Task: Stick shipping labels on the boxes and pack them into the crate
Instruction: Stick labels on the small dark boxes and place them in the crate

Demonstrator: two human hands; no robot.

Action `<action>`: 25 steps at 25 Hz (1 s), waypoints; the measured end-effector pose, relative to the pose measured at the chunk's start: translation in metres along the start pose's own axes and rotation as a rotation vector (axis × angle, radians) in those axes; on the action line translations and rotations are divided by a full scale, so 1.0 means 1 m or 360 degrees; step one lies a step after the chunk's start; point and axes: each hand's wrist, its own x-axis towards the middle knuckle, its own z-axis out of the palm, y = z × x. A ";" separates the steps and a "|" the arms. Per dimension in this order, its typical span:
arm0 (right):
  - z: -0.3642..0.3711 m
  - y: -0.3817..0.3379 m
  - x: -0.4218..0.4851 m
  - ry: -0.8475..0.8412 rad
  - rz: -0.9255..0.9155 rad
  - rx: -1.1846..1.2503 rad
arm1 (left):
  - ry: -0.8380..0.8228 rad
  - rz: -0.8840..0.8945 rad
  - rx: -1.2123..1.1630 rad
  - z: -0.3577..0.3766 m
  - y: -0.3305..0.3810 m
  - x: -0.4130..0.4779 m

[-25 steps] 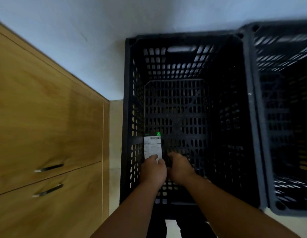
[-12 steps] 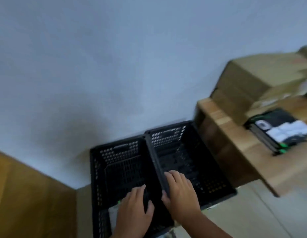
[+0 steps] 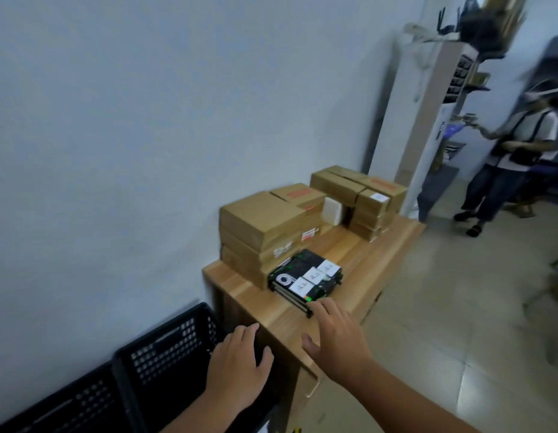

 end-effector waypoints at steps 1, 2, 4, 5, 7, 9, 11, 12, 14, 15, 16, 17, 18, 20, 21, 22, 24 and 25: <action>-0.009 0.034 0.000 0.0001 0.0023 0.0001 | 0.0015 -0.0011 0.0002 0.011 0.029 0.012; -0.014 0.065 0.000 -0.0006 0.0055 0.0016 | 0.0029 -0.0032 -0.0023 0.021 0.053 0.023; -0.021 0.115 0.000 -0.0045 0.0131 0.0054 | 0.0024 -0.0097 -0.0117 0.037 0.093 0.038; -0.023 0.137 0.001 -0.0070 0.0144 0.0051 | 0.0014 -0.0115 -0.0149 0.045 0.109 0.045; -0.022 0.175 0.009 -0.0113 0.0134 0.0065 | 0.0001 -0.0130 -0.0185 0.063 0.133 0.062; -0.016 0.201 0.028 -0.0161 0.0120 0.0099 | -0.0020 -0.0158 -0.0191 0.077 0.144 0.081; -0.003 0.220 0.057 -0.0212 0.0106 0.0112 | -0.0021 -0.0222 -0.0192 0.090 0.145 0.109; 0.004 0.228 0.072 -0.0231 0.0099 0.0130 | -0.0006 -0.0261 -0.0203 0.096 0.143 0.125; 0.019 0.240 0.104 -0.0253 0.0073 0.0176 | 0.0025 -0.0346 -0.0258 0.107 0.136 0.157; 0.026 0.247 0.119 -0.0275 0.0056 0.0167 | 0.0027 -0.0393 -0.0294 0.112 0.132 0.173; 0.033 0.256 0.136 -0.0304 0.0036 0.0152 | 0.0036 -0.0435 -0.0333 0.118 0.128 0.191; 0.040 0.263 0.151 -0.0336 0.0026 0.0149 | 0.0051 -0.0468 -0.0355 0.124 0.126 0.204; 0.046 0.270 0.164 -0.0362 0.0019 0.0155 | 0.0066 -0.0487 -0.0354 0.128 0.125 0.216; 0.058 0.280 0.192 -0.0404 0.0015 0.0180 | 0.0096 -0.0497 -0.0296 0.135 0.125 0.239; 0.065 0.285 0.206 -0.0429 0.0021 0.0219 | 0.0120 -0.0500 -0.0273 0.140 0.127 0.251; 0.071 0.289 0.219 -0.0459 0.0036 0.0259 | 0.0135 -0.0497 -0.0253 0.144 0.130 0.261; 0.085 0.299 0.245 -0.0504 0.0036 0.0316 | 0.0140 -0.0479 -0.0183 0.154 0.140 0.281; 0.092 0.305 0.256 -0.0530 0.0015 0.0334 | 0.0130 -0.0468 -0.0138 0.159 0.145 0.288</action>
